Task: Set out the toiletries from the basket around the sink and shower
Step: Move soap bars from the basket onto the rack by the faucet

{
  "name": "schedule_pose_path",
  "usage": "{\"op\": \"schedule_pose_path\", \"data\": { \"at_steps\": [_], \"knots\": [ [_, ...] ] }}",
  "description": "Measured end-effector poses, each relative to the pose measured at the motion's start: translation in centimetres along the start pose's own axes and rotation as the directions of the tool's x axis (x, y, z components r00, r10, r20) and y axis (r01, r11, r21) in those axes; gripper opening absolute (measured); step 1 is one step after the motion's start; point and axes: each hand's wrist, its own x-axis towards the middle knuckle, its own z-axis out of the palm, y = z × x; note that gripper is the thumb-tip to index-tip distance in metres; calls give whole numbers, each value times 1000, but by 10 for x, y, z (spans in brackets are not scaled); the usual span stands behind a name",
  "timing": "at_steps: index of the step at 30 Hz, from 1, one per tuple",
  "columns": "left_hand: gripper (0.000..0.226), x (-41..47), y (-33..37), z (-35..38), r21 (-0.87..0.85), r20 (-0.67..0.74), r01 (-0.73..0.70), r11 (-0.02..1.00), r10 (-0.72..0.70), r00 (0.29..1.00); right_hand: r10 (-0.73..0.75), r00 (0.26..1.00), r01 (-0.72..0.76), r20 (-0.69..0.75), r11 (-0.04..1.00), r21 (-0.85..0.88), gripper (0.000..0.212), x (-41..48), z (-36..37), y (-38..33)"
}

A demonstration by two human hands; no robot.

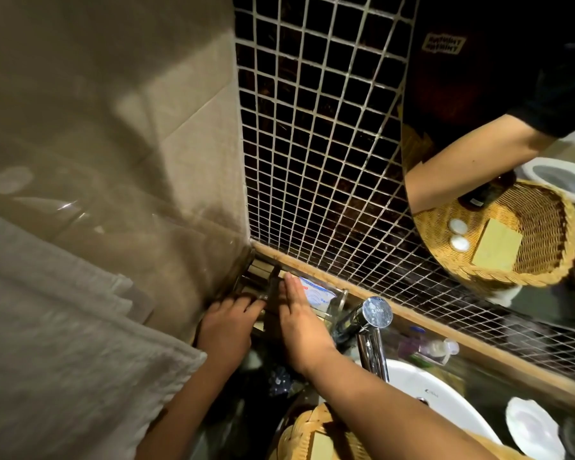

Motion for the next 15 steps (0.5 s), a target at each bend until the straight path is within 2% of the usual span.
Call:
{"op": "schedule_pose_path", "data": {
  "at_steps": [6,11,15],
  "knots": [
    [72,-2,-2,0,8,7,4,1000,-4,1000,37,999,-37,23,999,-8,81,5,6,3],
    [71,2,-1,-1,37,2,24,999,-24,1000,6,999,-1,52,995,-97,82,7,8,6],
    [62,5,0,-3,73,-32,7,997,-5,999,-40,995,48,89,994,-94,73,4,0,11]
  ]
}}
